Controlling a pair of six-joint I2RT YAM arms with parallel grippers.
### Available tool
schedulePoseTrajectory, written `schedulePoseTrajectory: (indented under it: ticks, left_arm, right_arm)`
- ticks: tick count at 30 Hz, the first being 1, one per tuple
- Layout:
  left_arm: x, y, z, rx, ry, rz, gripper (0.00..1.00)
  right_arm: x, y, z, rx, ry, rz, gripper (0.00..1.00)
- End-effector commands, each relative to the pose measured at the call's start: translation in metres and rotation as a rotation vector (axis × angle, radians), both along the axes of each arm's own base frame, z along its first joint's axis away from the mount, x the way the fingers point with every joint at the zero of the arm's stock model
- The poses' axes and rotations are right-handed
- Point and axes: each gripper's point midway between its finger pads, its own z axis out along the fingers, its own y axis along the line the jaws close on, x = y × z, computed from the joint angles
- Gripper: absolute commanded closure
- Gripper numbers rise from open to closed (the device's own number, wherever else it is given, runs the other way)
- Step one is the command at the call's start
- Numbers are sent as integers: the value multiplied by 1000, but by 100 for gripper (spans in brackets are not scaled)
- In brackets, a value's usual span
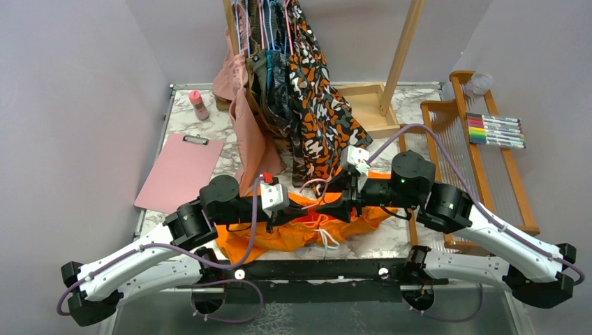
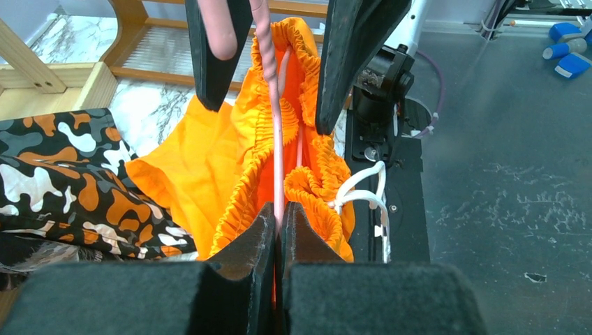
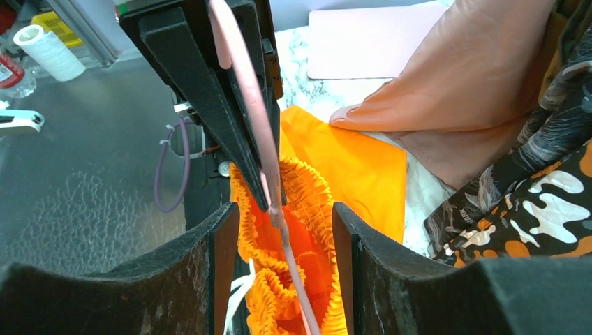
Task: Place the shorts on the hanger
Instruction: Adjust the shorts on the hanger.
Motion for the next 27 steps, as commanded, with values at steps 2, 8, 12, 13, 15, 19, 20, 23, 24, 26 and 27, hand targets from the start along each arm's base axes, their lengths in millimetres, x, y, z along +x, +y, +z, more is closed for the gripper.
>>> schedulePoseTrajectory:
  ticks: [2,8,12,13,15,19,20,23,24,26,27]
  left_arm:
    - [-8,1,49,-133,-55,-39,100]
    - [-8,1,50,-136,-54,-35,100]
    - [-5,1,54,-145,-60,-18,100]
    - [-2,3,60,-158,-69,0,100]
    - [1,10,84,-194,-101,37,69]
    - [-5,48,178,-347,-234,113,23]
    - [-11,61,207,-406,-278,121,18]
    - [-34,102,278,-570,-384,128,16]
    - [-40,113,292,-605,-410,128,16]
    - [-47,128,305,-639,-448,143,16]
    - [-46,134,306,-642,-456,161,16]
  right_arm:
    - [-4,11,1,15,-21,59,49]
    - [-9,14,-2,14,6,87,76]
    - [-9,16,-2,1,14,91,99]
    - [-7,15,0,0,9,78,99]
    - [2,8,13,9,-33,21,99]
    - [9,-13,111,99,-173,-51,99]
    - [6,-18,141,133,-208,-47,99]
    - [-7,-32,202,227,-279,-20,99]
    - [-9,-32,208,236,-288,-10,99]
    - [-7,-29,202,213,-283,-9,99]
    - [-3,-27,191,183,-272,-17,99]
